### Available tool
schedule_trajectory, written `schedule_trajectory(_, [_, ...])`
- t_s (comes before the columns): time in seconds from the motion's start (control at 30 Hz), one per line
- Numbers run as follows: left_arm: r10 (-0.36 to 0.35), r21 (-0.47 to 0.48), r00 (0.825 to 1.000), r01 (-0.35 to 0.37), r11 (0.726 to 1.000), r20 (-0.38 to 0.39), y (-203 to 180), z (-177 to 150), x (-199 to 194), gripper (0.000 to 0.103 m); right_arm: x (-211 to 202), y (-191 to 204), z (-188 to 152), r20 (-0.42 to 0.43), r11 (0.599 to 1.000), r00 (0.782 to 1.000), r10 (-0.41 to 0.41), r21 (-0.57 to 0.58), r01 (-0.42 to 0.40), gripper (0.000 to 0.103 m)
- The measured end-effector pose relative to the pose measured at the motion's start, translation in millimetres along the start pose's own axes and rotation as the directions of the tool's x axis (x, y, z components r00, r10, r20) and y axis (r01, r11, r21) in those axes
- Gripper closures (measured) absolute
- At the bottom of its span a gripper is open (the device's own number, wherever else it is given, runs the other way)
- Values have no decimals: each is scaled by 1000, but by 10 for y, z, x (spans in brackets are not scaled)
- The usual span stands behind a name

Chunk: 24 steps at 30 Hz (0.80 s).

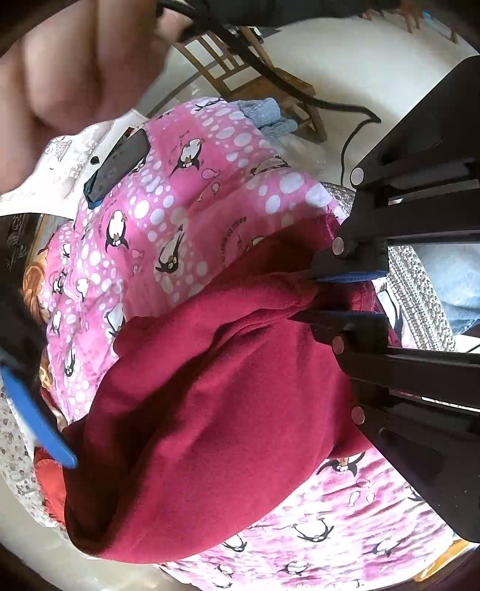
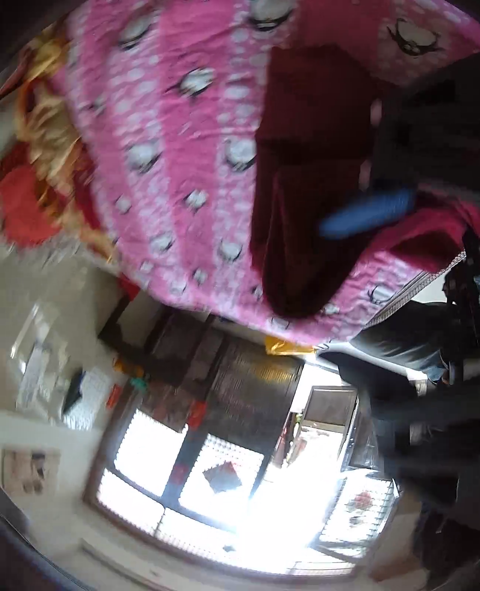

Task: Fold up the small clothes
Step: 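Lift the gripped side edge and fold it across the other half with both tools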

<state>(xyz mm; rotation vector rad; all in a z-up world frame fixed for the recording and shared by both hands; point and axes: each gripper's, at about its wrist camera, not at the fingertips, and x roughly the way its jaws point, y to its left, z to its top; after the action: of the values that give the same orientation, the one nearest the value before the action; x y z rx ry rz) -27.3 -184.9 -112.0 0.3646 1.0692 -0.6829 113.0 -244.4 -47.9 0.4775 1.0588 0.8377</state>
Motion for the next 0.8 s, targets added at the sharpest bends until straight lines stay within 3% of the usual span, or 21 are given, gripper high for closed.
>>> schedule_trajectory(0.07, [4,4,1000,-4,1000,-1,-11,1,8,92,144,106,46,-45,997,996,-72,-35,71,27])
schedule_trajectory(0.1, [9,8,1000,-9,1000,2,-18,1,3,92,235,112,73,-72,996,994,-85,-36,82,34])
schedule_trajectory(0.13, [20,15,1000,-20,1000,7,-27,-2,0,92,297,84,92,-87,995,991,-98,-30,95,50])
schedule_trajectory(0.17, [29,20,1000,-29,999,11,-33,-2,1,92,367,18,123,-100,993,988,-118,-13,118,59])
schedule_trajectory(0.23, [17,15,1000,-17,1000,3,-14,1,9,92,429,-104,146,-113,993,987,-116,-2,117,90])
schedule_trajectory(0.27, [8,8,1000,-8,1000,-5,2,0,-5,92,415,-153,142,-105,991,985,-134,3,135,96])
schedule_trajectory(0.3, [4,6,1000,-4,1000,-7,3,0,-25,92,305,-202,123,-75,985,983,-170,19,172,97])
schedule_trajectory(0.37, [-18,24,1000,18,1000,10,-42,-8,-164,92,57,-255,81,-6,985,986,-169,43,170,97])
schedule_trajectory(0.47, [-10,108,999,6,994,34,-214,-34,-268,92,-350,-391,-38,94,975,974,-207,109,196,98])
schedule_trajectory(0.57, [36,180,999,-31,983,-23,-356,-75,32,92,-397,-776,-148,84,956,967,-239,192,219,98])
schedule_trajectory(0.63, [56,170,995,-42,985,-78,-323,-95,351,92,-217,-1138,-195,46,938,967,-250,258,231,98])
schedule_trajectory(0.73, [5,148,998,3,989,-57,-283,-82,289,91,16,-1630,-278,48,914,975,-218,361,187,98])
schedule_trajectory(0.8, [-100,109,993,107,988,-66,-155,-91,74,84,29,-1754,-340,72,906,984,-164,404,122,98])
